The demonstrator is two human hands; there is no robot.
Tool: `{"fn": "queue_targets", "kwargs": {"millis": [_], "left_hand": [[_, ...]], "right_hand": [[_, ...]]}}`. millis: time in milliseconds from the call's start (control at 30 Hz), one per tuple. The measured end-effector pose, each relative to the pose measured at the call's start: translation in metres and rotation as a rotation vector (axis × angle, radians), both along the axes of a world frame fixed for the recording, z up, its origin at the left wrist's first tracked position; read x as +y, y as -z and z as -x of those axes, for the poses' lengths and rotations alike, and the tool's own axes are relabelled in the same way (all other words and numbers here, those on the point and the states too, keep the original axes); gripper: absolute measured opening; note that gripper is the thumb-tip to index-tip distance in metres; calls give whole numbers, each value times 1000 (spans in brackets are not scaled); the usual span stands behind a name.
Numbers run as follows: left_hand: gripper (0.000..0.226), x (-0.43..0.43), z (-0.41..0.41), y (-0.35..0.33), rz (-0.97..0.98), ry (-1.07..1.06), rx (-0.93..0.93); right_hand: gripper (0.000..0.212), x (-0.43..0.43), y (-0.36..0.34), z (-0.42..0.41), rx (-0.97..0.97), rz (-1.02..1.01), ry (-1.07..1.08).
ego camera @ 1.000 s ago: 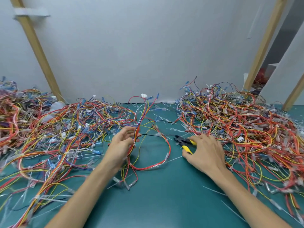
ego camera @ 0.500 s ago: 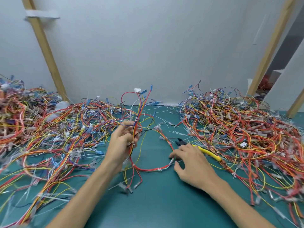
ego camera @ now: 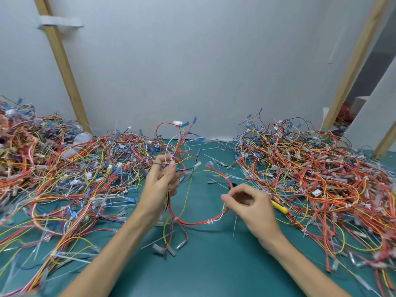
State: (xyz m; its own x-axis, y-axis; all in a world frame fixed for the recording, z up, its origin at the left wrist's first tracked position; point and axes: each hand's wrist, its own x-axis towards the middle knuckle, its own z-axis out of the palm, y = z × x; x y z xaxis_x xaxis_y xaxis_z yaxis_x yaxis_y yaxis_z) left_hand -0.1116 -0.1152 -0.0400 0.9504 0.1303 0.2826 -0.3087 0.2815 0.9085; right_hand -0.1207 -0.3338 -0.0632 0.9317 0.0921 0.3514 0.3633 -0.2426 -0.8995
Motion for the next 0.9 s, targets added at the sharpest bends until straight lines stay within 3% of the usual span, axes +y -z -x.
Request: {"fn": "queue_targets", "kwargs": {"millis": [233,367,500,600,900], "left_hand": [[8,-1,-3,11,294,215,167],[25,-1,-3,20,235,290,222],[41,-4,-3,28,123,269,247],[36,-3,-5,32,32,272,233],[36,-1,-8,38,4,318,206]], "right_hand": [[31,-14,-6,-14,244,-672,36],[44,-29,-10,-24,373,-884,69],[43,-32,-4,-27,414,-841,97],[37,-30,2,-28,453,-750,49],[41,-28,5,-27,441,-662,-17]]}}
